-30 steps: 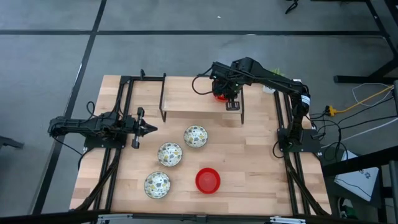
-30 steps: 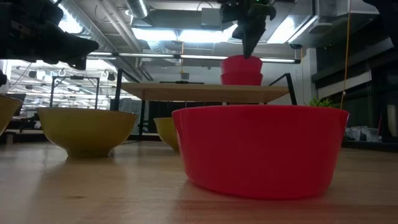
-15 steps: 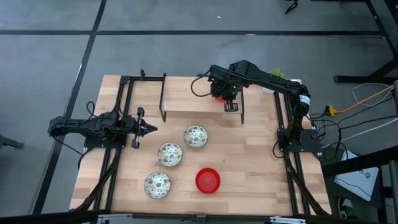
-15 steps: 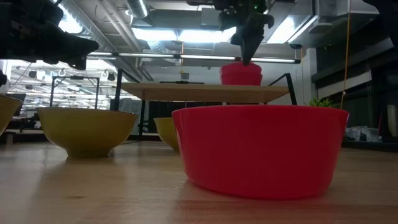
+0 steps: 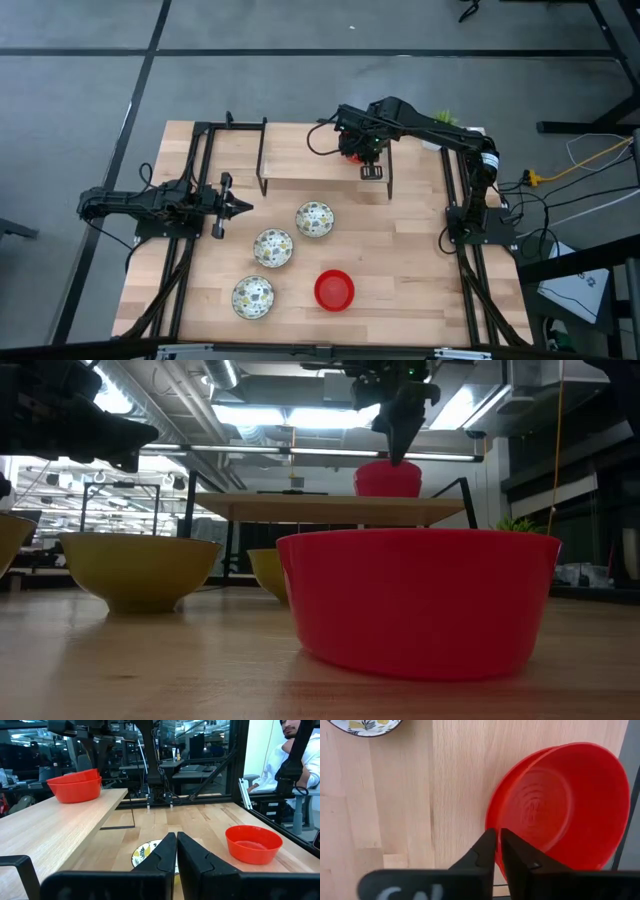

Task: Pick & Place Mini bowls
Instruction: Stack the right red bowl on top of the red bowl on the shelf, then stack the red bowl on top of the red bowls on the shelf

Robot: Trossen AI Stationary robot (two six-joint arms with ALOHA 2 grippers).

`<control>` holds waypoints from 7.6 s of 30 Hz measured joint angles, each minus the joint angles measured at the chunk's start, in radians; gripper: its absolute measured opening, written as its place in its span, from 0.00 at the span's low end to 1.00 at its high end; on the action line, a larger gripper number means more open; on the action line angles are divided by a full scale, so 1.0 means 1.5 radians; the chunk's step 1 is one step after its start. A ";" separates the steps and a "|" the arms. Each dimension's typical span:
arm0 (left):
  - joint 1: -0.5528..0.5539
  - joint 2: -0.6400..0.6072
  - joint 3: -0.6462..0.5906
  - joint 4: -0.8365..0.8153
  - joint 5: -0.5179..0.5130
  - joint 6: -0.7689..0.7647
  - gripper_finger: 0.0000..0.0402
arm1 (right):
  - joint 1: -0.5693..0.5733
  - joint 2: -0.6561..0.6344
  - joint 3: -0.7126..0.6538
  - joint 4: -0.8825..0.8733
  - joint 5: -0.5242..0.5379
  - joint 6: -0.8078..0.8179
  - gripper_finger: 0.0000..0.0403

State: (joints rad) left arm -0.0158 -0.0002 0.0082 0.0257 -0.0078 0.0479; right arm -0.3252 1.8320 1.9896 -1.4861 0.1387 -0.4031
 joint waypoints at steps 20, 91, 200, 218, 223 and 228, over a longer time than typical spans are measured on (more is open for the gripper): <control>0.000 0.000 0.000 0.000 0.000 0.000 0.02 | 0.000 0.000 0.003 -0.003 0.000 0.035 0.36; 0.000 0.000 0.000 0.000 0.000 0.000 0.03 | -0.012 -0.011 0.009 0.005 -0.033 0.015 0.01; 0.000 0.000 0.000 0.000 0.000 0.000 0.03 | 0.627 0.282 0.034 0.242 -0.058 0.249 0.36; 0.000 0.000 0.000 0.000 0.000 0.000 0.03 | 0.637 0.322 0.033 0.265 0.115 0.255 0.36; 0.000 0.000 0.000 0.000 0.000 0.000 0.03 | 0.643 0.322 0.033 0.264 0.122 0.269 0.36; 0.000 0.000 0.000 0.000 0.000 0.000 0.03 | 0.643 0.322 0.033 0.261 0.156 0.279 0.36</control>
State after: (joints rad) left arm -0.0162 -0.0002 0.0079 0.0257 -0.0074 0.0479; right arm 0.6395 2.3154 2.0396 -1.0945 0.3733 0.0153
